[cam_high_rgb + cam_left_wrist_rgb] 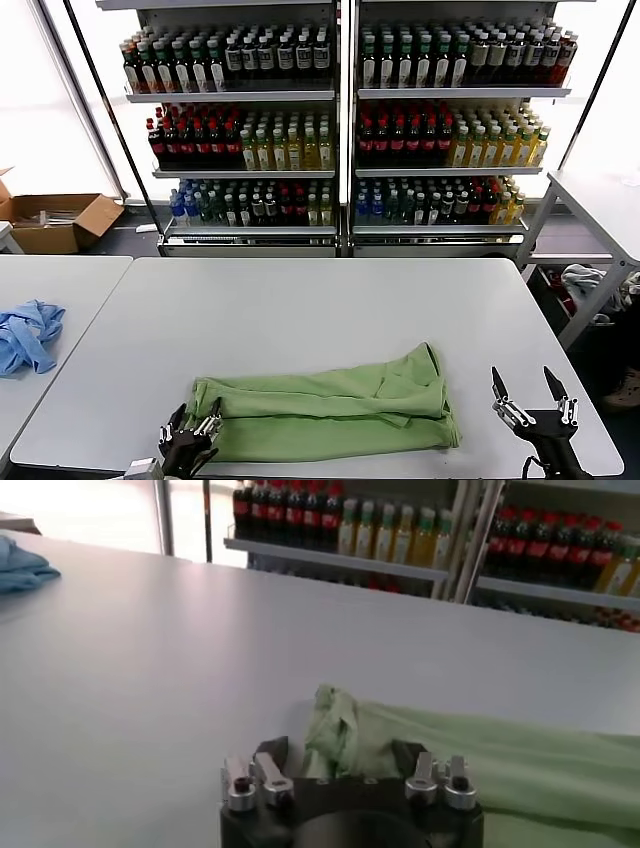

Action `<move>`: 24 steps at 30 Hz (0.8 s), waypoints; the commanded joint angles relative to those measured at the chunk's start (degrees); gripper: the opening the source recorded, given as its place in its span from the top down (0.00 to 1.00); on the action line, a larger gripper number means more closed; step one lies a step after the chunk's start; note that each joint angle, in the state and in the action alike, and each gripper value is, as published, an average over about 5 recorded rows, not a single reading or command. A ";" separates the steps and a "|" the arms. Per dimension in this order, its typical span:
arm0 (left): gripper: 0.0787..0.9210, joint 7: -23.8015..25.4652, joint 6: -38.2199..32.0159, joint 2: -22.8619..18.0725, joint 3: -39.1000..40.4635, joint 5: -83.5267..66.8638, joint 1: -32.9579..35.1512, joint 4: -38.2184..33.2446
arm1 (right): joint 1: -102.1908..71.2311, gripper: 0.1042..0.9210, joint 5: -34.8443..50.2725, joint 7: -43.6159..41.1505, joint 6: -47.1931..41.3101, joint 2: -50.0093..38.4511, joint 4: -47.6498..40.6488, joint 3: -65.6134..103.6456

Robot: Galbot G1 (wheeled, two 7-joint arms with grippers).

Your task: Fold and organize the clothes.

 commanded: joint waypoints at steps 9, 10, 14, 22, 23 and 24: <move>0.67 -0.88 -7.44 -2.22 7.29 6.39 -1.28 2.94 | 0.30 0.12 -0.72 0.59 0.05 0.82 0.47 -0.05; 0.70 -0.88 -7.38 -2.09 7.25 6.32 -1.34 2.58 | 0.33 0.12 -0.89 0.64 0.05 0.88 0.42 -0.20; 0.84 -1.00 -6.43 -0.62 5.44 4.64 -1.80 0.79 | 0.61 0.12 -1.44 0.78 0.04 1.00 0.35 -0.64; 0.96 -1.79 -1.24 4.62 -8.30 -5.04 -4.61 -3.40 | 1.98 0.12 -2.09 1.35 -0.44 0.96 0.35 -1.45; 0.96 -1.90 -0.18 5.11 -11.01 -6.28 -5.07 -3.36 | 2.14 0.12 -2.14 1.51 -0.50 0.96 0.43 -1.56; 0.96 -2.08 1.16 5.58 -13.98 -7.58 -5.50 -3.16 | 2.30 0.12 -2.18 1.67 -0.57 0.96 0.52 -1.61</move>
